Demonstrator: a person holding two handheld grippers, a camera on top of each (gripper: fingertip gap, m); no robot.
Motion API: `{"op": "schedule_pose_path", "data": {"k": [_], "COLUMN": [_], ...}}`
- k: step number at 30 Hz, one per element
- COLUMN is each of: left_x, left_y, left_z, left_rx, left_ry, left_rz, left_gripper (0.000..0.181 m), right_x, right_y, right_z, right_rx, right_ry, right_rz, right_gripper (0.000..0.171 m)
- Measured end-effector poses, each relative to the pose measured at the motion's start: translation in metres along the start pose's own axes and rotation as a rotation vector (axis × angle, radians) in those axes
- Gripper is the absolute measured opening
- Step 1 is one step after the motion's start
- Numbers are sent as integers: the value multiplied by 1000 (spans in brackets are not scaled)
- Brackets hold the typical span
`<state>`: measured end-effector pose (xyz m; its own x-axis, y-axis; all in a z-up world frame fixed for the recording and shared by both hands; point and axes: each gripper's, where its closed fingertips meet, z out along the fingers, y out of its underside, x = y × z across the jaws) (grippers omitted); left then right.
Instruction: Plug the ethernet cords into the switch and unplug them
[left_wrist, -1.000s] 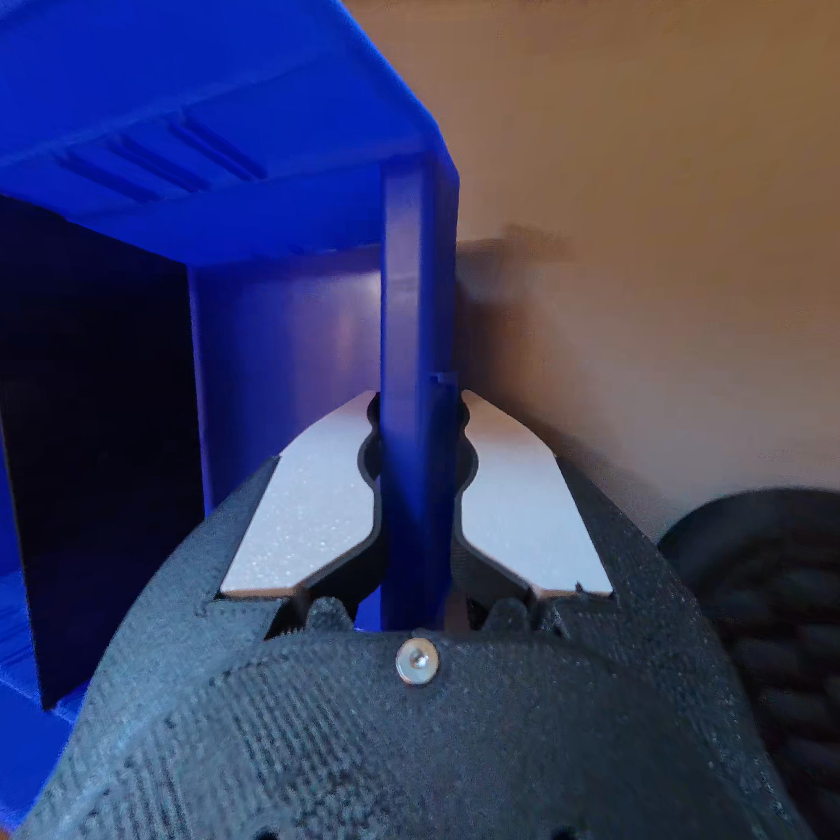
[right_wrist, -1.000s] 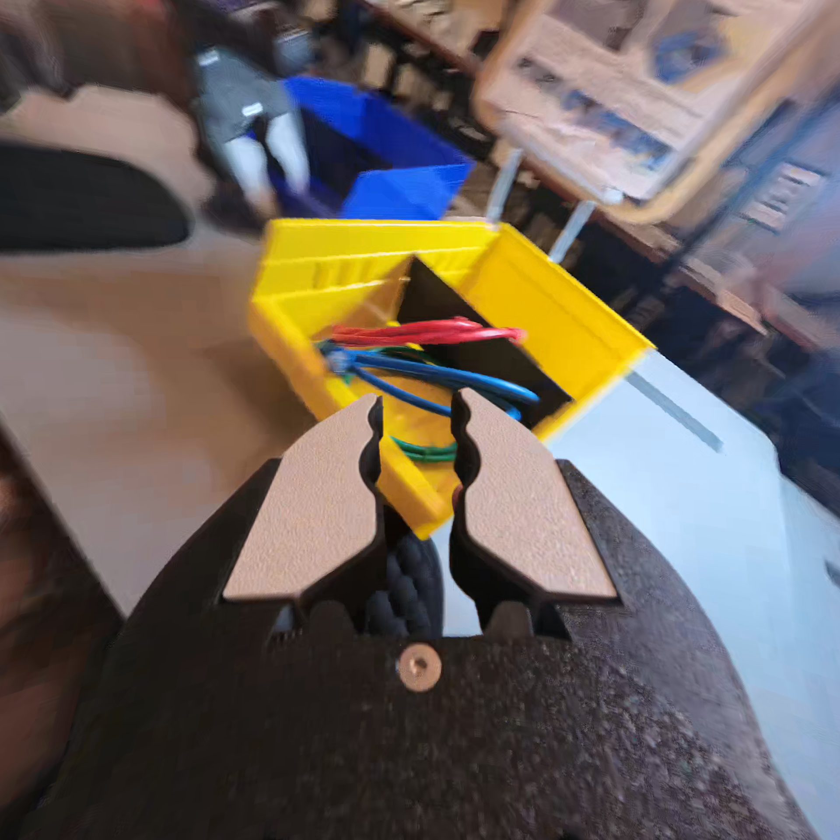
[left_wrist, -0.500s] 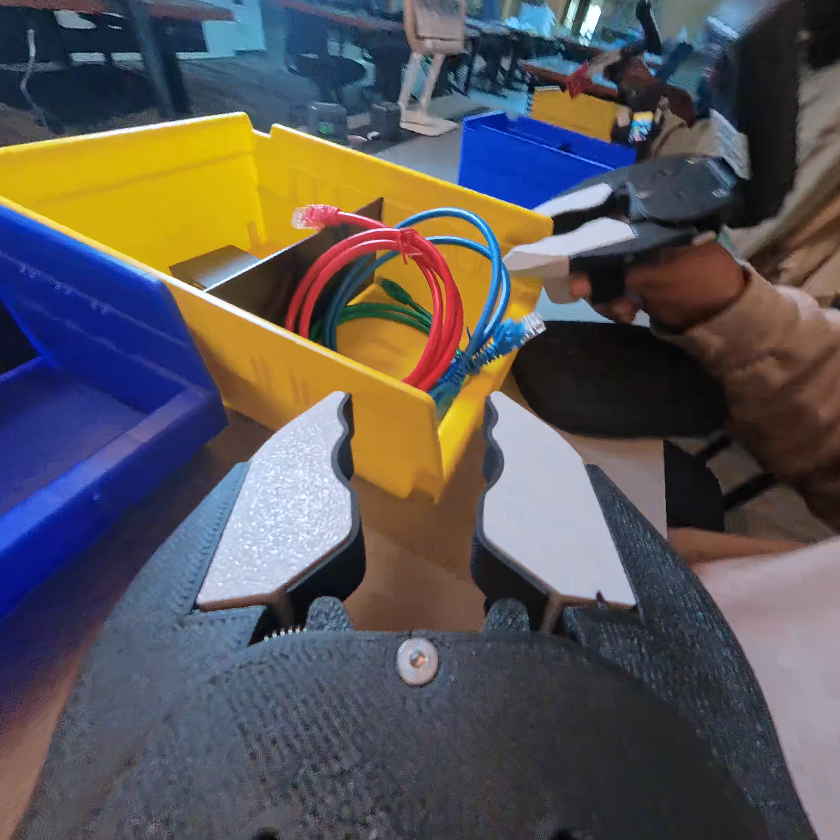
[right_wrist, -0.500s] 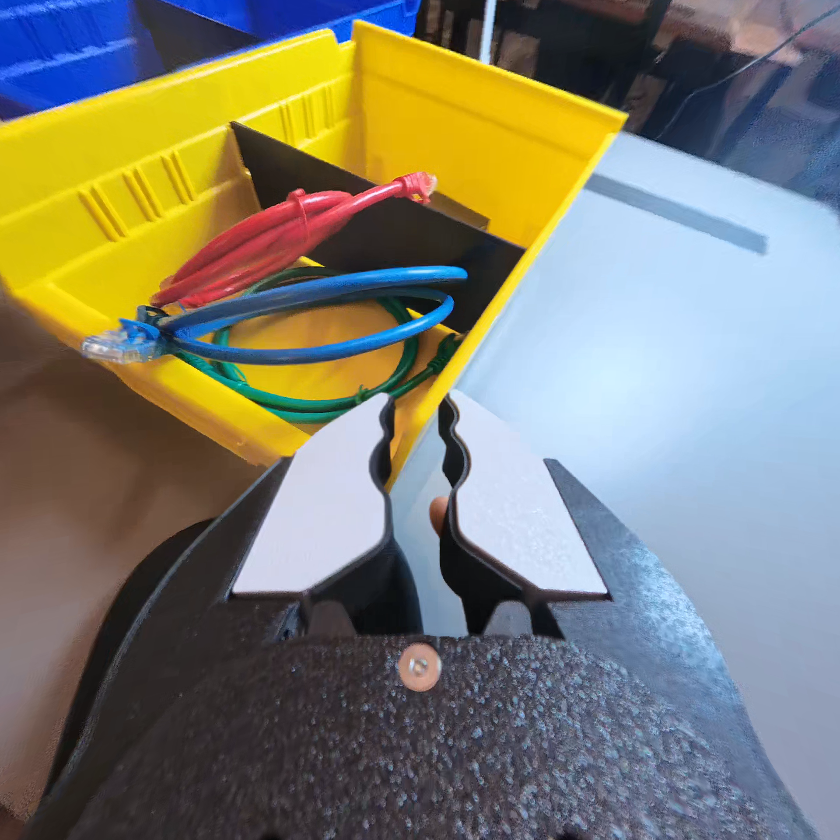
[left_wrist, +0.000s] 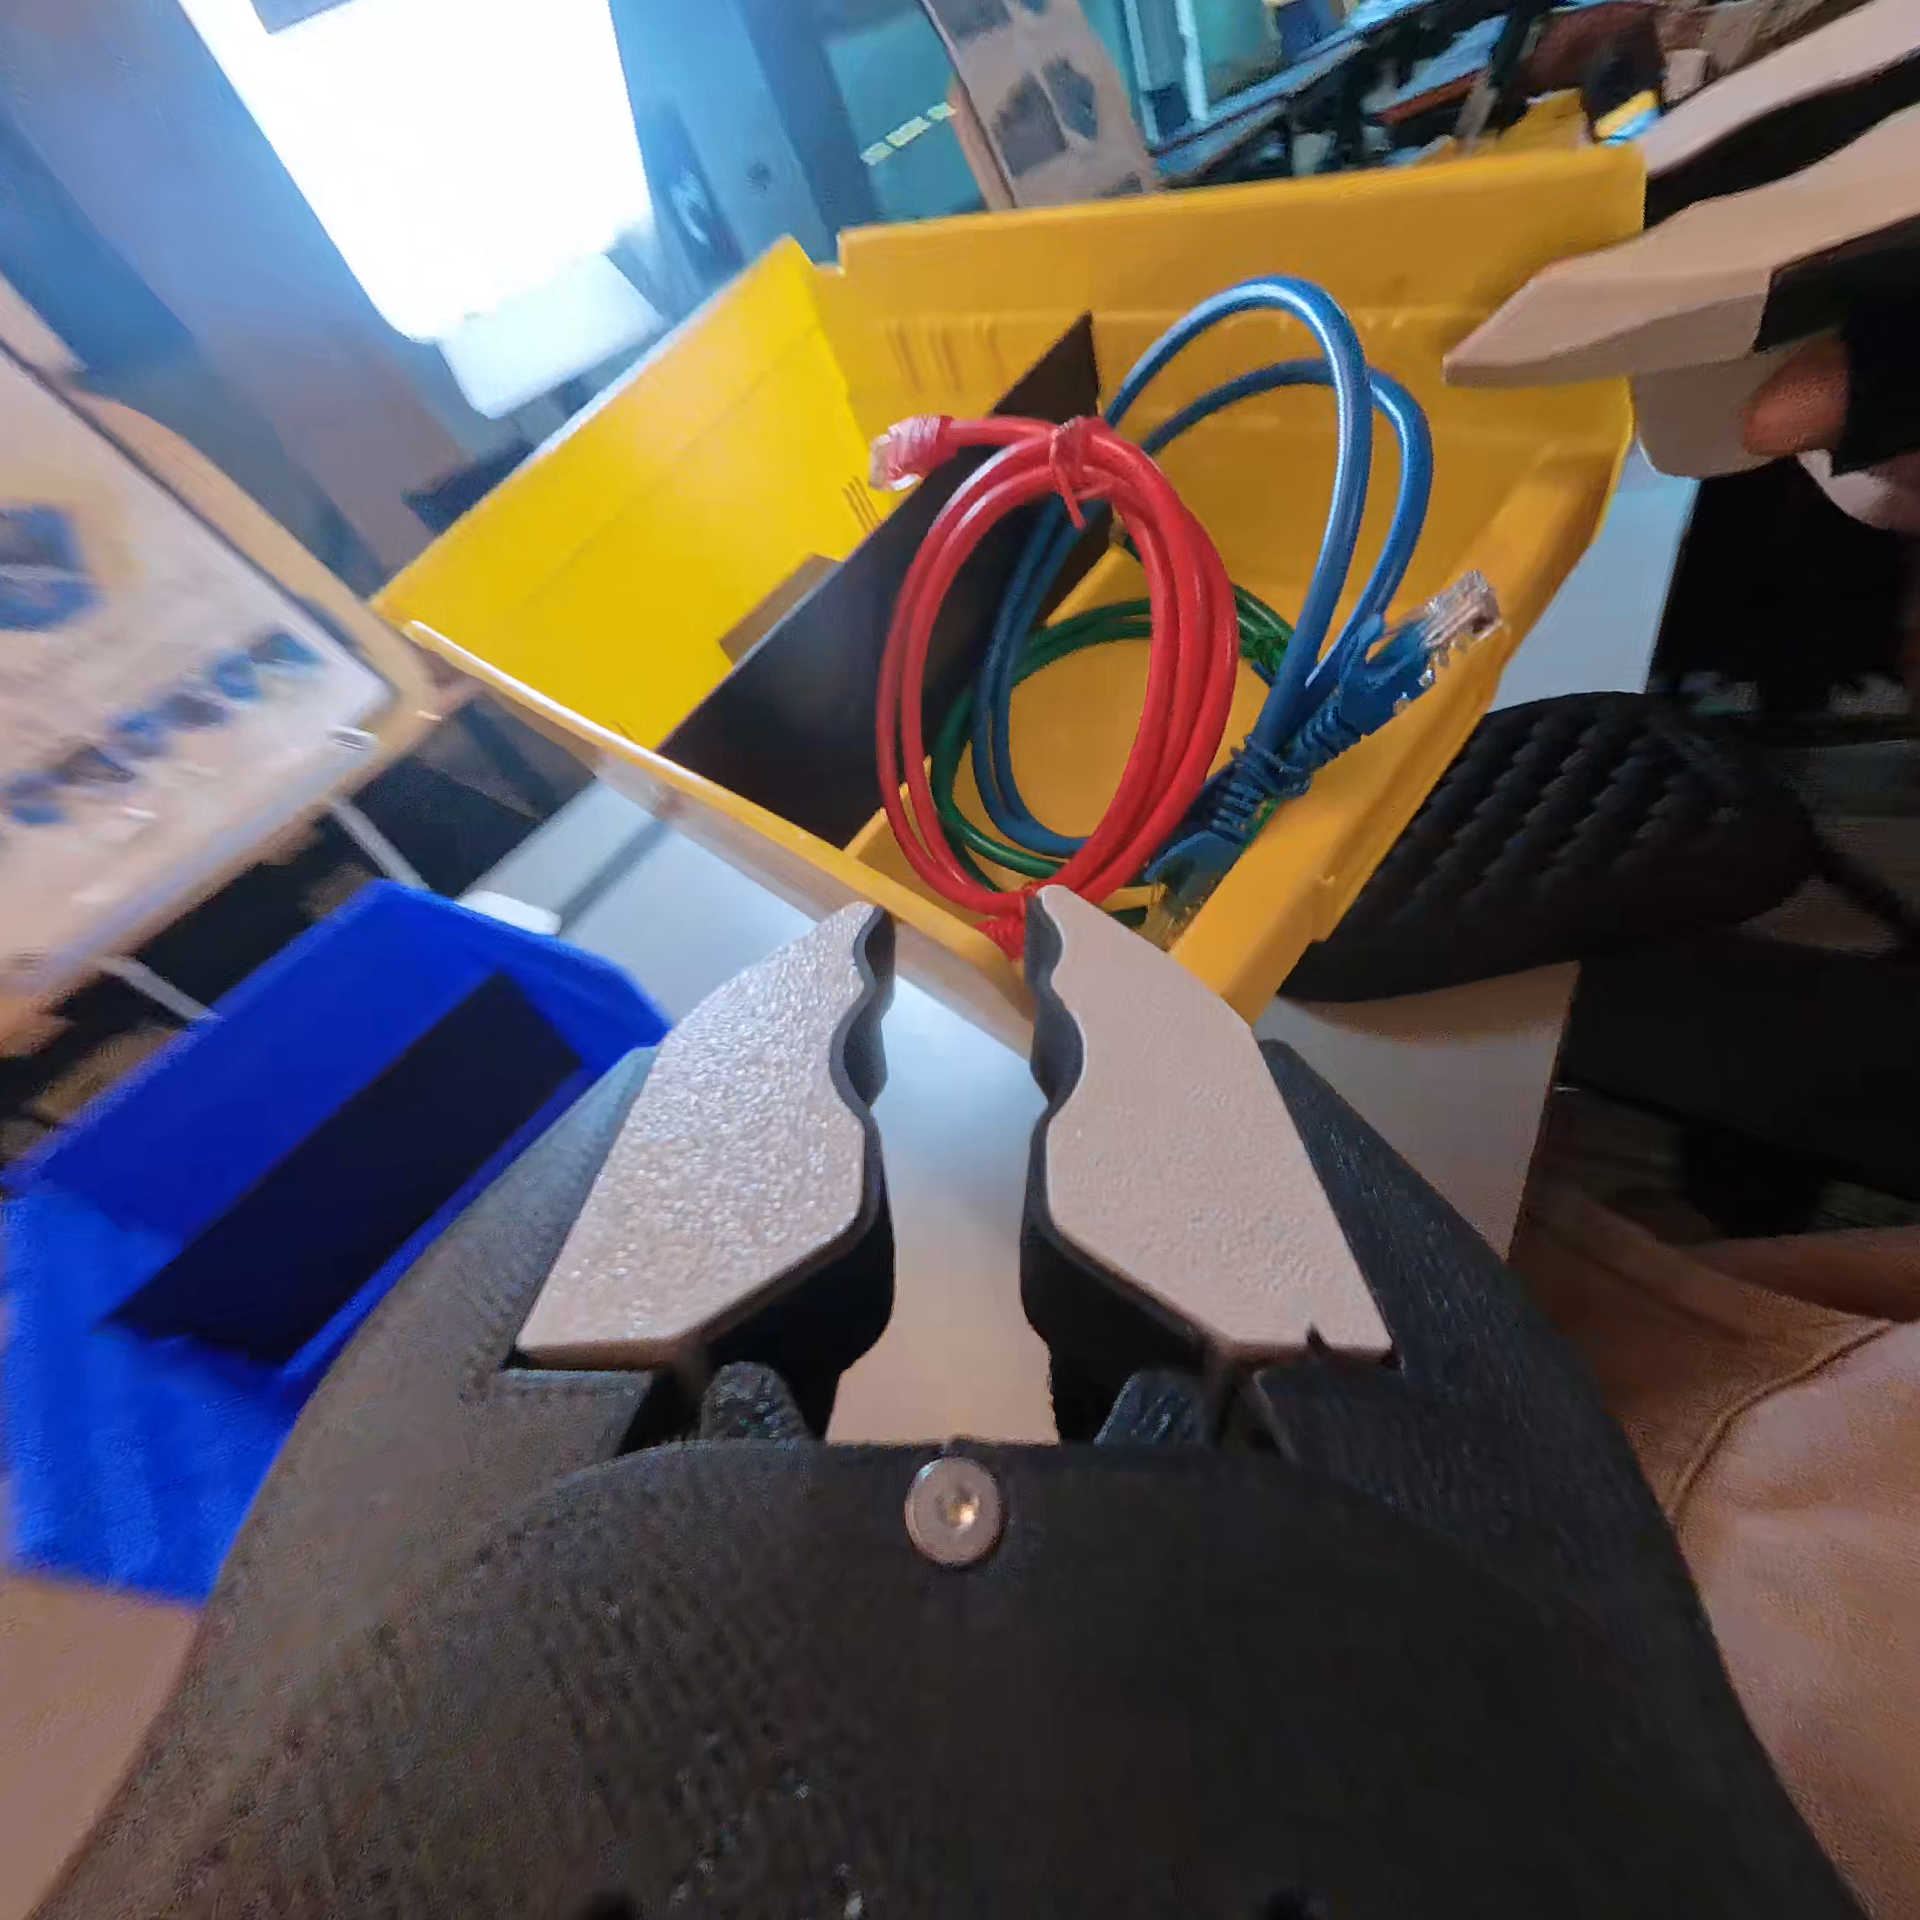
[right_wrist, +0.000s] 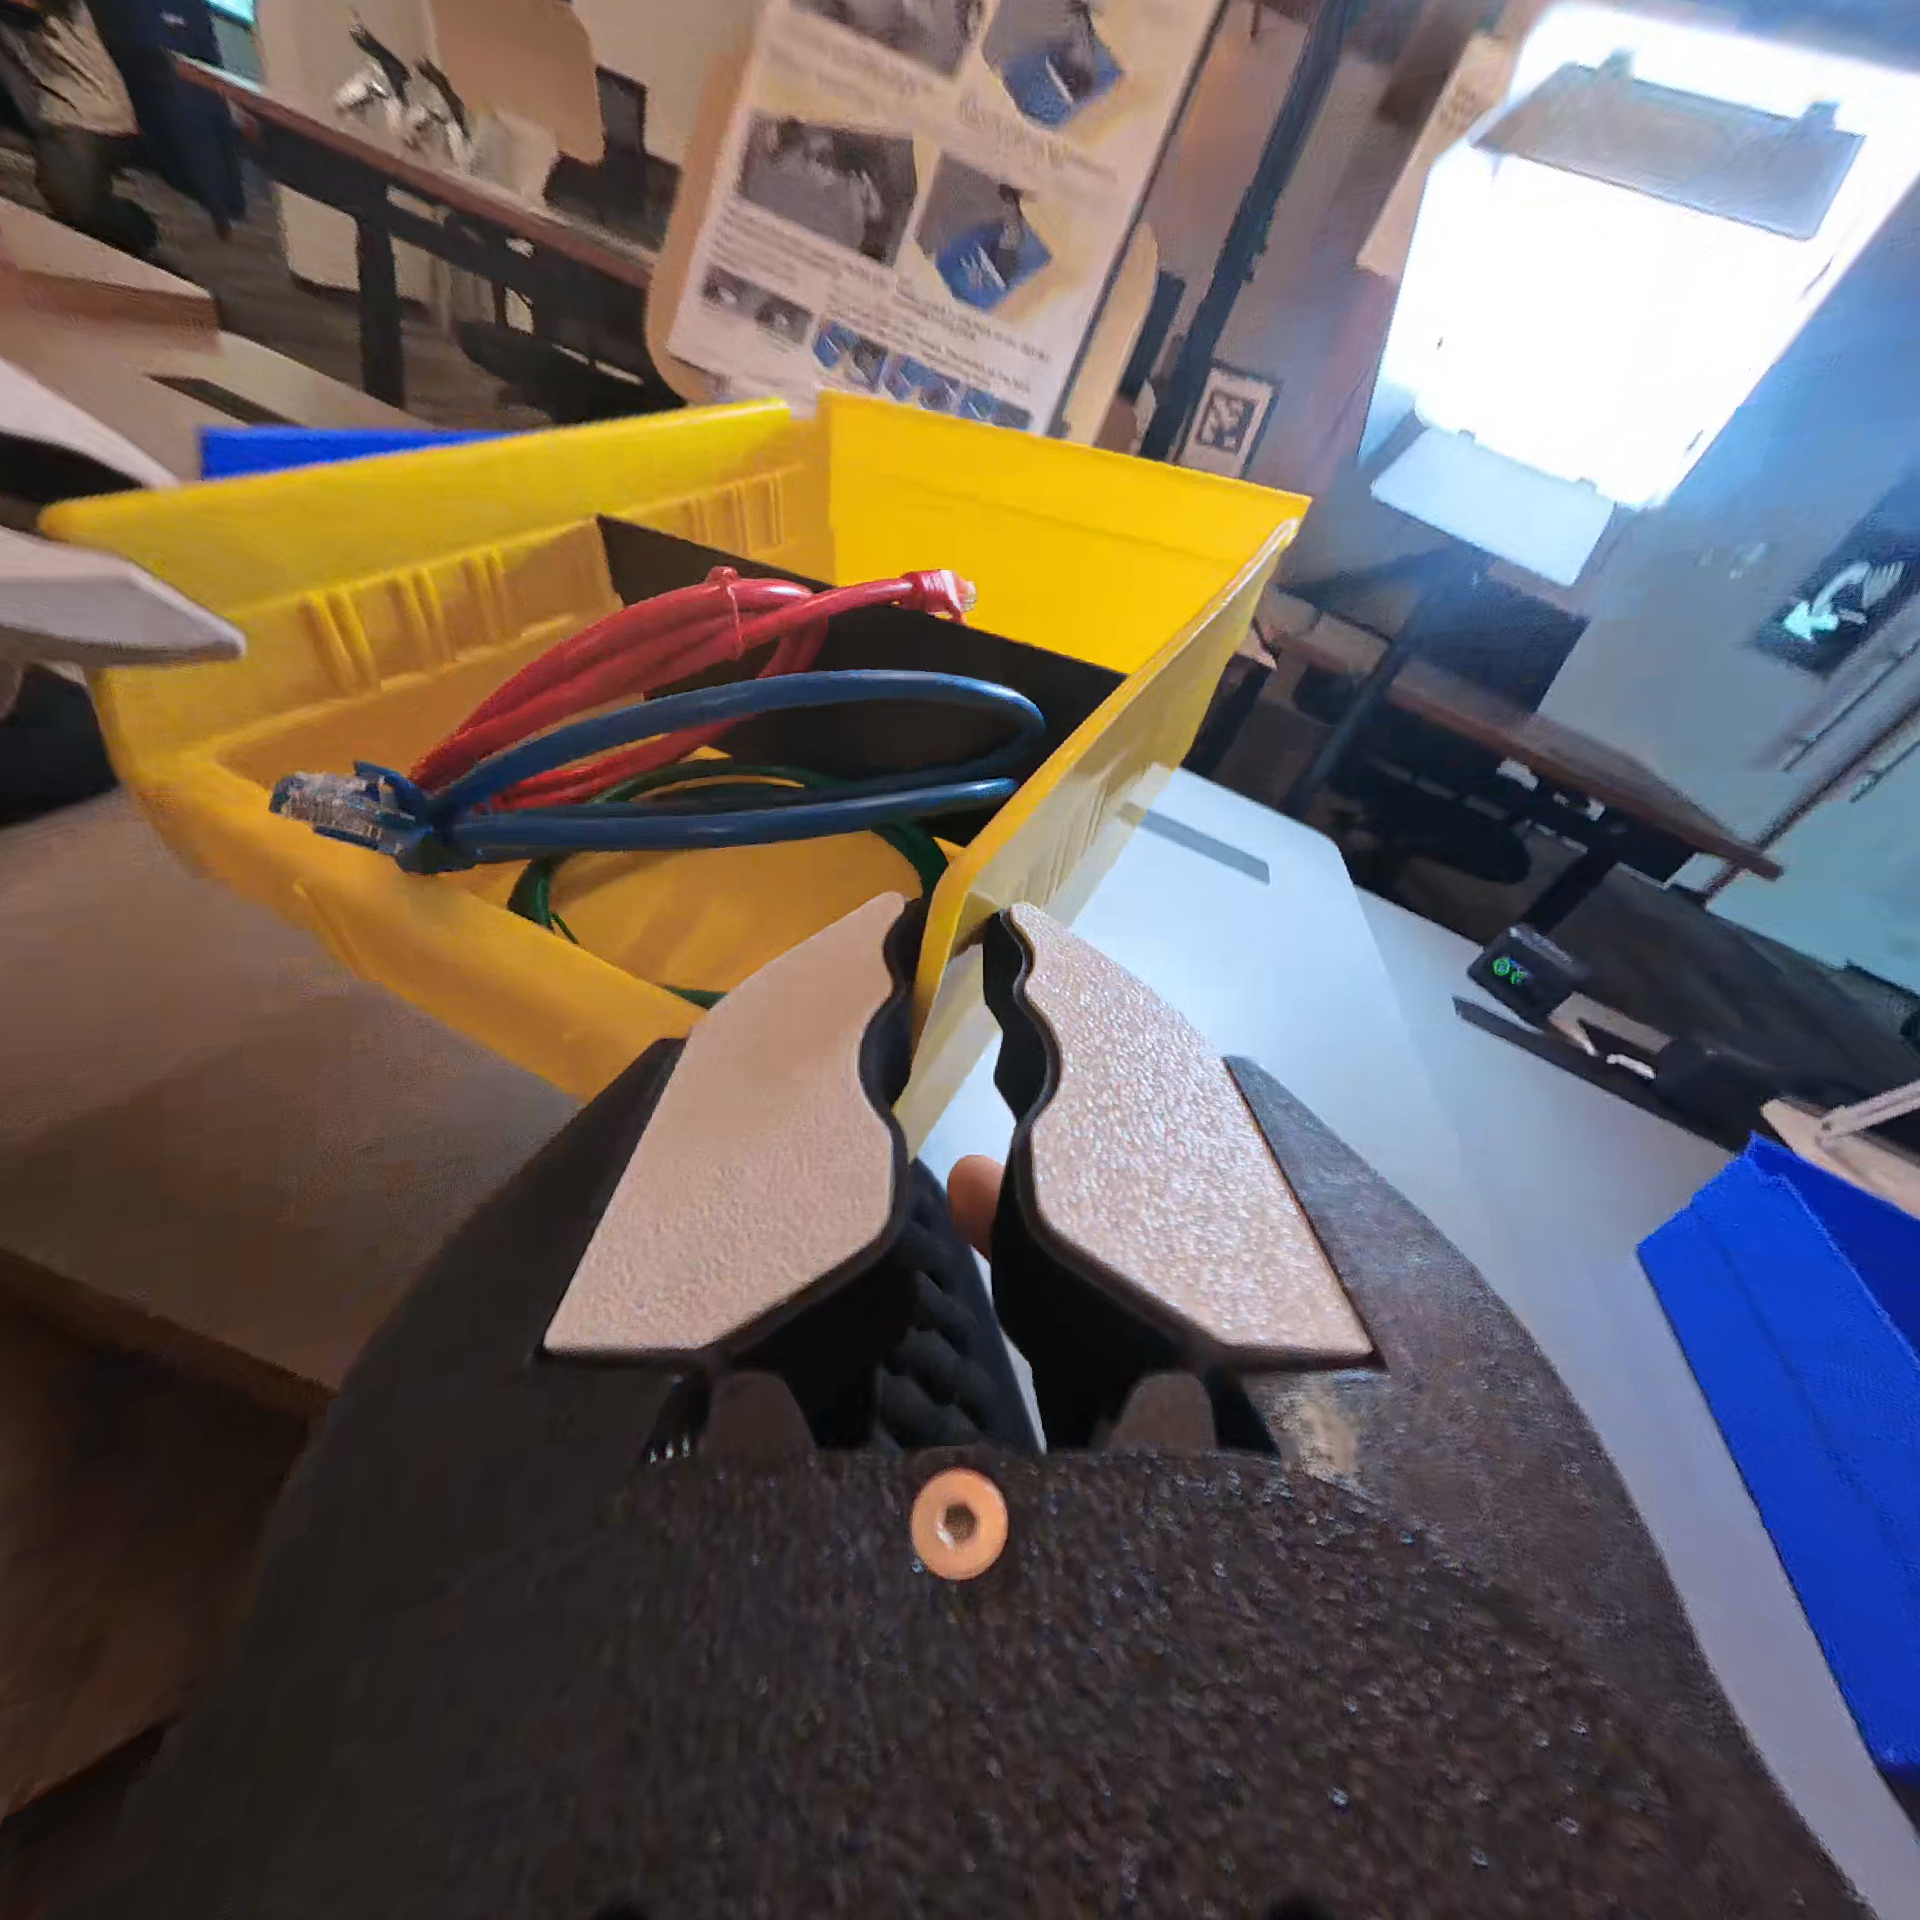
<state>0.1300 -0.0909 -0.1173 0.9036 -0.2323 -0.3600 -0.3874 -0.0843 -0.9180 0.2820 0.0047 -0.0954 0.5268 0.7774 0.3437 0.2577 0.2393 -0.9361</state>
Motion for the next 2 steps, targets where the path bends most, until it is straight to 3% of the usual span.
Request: {"op": "schedule_pose_path", "data": {"k": [2], "left_x": [-13], "left_y": [-14], "left_z": [-44], "left_rx": [15], "left_ry": [-107], "left_rz": [71], "left_gripper": [22], "right_x": [-28], "right_y": [-19], "right_z": [-5], "right_rx": [52], "right_ry": [-67], "right_rz": [-37], "right_gripper": [12]}}
